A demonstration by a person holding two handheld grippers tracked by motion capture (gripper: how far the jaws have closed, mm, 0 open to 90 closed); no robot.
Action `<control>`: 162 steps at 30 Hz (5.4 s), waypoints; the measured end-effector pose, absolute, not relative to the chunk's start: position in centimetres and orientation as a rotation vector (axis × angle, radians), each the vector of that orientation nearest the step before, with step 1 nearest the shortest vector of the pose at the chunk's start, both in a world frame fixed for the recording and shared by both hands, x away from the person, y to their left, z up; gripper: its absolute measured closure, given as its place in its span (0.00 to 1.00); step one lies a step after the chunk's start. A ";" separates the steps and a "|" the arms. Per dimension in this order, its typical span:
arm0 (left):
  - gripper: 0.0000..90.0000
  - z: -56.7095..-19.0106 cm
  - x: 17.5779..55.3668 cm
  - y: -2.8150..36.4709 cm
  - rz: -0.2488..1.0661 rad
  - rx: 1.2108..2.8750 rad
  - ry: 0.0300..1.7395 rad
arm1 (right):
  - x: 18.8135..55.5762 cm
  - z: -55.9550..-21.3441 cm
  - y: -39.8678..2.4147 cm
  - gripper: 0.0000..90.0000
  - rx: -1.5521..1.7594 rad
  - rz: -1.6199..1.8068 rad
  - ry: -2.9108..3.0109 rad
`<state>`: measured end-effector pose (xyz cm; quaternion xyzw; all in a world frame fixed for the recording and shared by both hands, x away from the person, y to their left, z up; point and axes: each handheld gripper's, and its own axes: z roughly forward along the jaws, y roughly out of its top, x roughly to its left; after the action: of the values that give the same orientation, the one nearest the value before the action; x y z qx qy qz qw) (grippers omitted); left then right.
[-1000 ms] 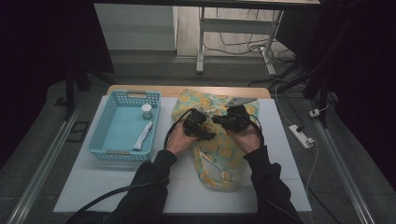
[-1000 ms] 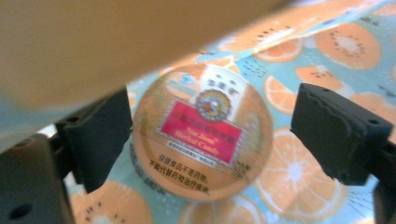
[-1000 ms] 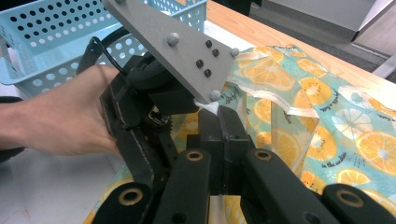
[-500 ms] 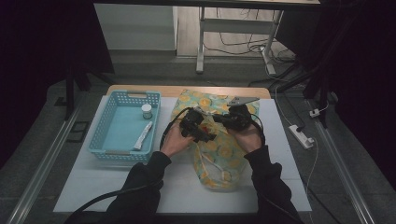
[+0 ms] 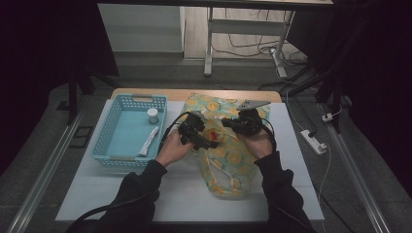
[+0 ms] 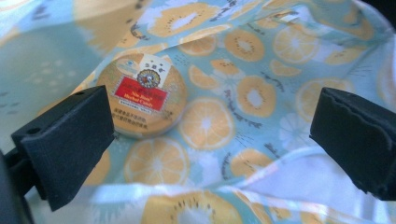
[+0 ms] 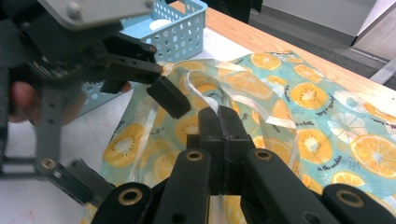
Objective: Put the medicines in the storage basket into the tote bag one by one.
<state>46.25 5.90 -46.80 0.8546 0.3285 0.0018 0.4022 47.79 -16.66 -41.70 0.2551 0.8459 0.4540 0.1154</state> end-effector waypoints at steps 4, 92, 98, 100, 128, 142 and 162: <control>0.00 -46.4 45.9 7.0 -0.016 2.131 0.827 | 47.8 -41.7 -16.6 1.00 0.747 1.331 2.480; 0.52 -51.2 46.7 22.8 0.091 2.426 1.411 | 48.0 -42.5 -16.2 1.00 0.737 1.297 2.511; 0.73 -51.0 46.7 22.8 0.076 2.414 1.442 | 48.0 -42.5 -16.2 1.00 0.736 1.294 2.512; 0.78 -51.0 46.7 22.8 0.073 2.405 1.463 | 48.0 -42.5 -16.2 1.00 0.735 1.295 2.512; 0.79 -46.1 45.7 24.3 0.201 2.208 1.401 | 47.7 -41.9 -16.4 1.00 0.726 1.321 2.486; 0.79 -43.3 44.1 23.3 0.191 2.170 1.302 | 47.6 -41.7 -16.4 1.00 0.726 1.330 2.477; 0.79 -42.0 42.3 16.7 0.104 2.256 1.064 | 47.5 -41.3 -16.5 1.00 0.723 1.343 2.459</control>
<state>42.32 16.65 -42.01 0.8570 0.4042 0.0394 0.3172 47.47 -16.53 -41.32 0.2480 0.8433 0.4606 0.1236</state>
